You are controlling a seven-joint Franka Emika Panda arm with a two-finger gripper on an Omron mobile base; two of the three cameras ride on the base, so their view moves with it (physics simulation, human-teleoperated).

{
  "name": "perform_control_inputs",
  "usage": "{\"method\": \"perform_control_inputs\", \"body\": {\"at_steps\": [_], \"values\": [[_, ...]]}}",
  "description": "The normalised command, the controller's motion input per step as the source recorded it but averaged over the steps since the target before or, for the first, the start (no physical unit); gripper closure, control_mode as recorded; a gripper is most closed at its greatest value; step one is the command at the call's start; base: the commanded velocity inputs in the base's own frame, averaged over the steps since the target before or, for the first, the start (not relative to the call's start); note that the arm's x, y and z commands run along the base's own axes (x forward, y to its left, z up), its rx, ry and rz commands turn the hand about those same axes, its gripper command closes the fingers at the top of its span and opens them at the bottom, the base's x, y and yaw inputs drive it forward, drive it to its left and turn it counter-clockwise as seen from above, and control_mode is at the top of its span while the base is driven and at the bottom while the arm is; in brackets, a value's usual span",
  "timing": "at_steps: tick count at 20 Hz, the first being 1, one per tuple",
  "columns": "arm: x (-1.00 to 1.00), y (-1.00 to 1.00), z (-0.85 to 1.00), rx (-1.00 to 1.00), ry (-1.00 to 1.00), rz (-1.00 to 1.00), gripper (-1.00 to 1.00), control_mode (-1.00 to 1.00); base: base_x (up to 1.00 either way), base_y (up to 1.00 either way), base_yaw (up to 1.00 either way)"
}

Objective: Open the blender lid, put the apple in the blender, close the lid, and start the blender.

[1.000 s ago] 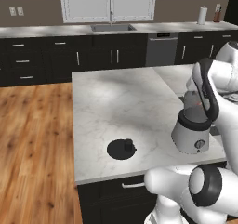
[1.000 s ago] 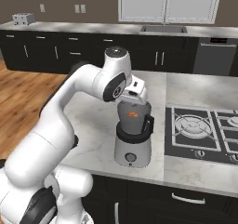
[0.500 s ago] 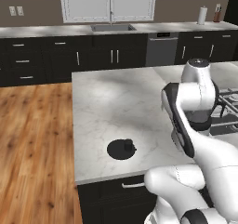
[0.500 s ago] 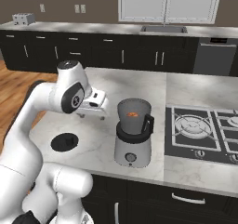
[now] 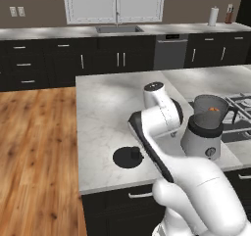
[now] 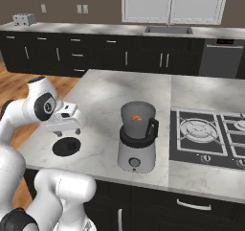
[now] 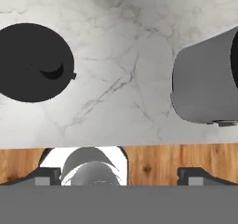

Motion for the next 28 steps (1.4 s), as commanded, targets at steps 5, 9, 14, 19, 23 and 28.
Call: {"method": "perform_control_inputs", "body": {"at_steps": [5,9,14,19,23,28], "values": [[0.34,0.57,-0.50,-0.02,0.22,0.07,-1.00,-1.00,0.00,0.00,0.00],[0.24,0.36,-0.44,0.00,0.18,0.06,-1.00,-1.00,0.00,0.00,0.00],[0.25,0.11,-0.37,0.04,0.07,0.02,-1.00,-1.00,0.00,0.00,0.00],[0.22,0.00,-0.22,0.06,0.00,0.00,-1.00,-1.00,0.00,0.00,0.00],[0.24,0.00,-0.21,0.06,0.00,0.00,-1.00,-1.00,0.00,0.00,0.00],[0.26,0.00,-0.24,0.05,0.00,0.00,-1.00,-1.00,0.00,0.00,0.00]]}}
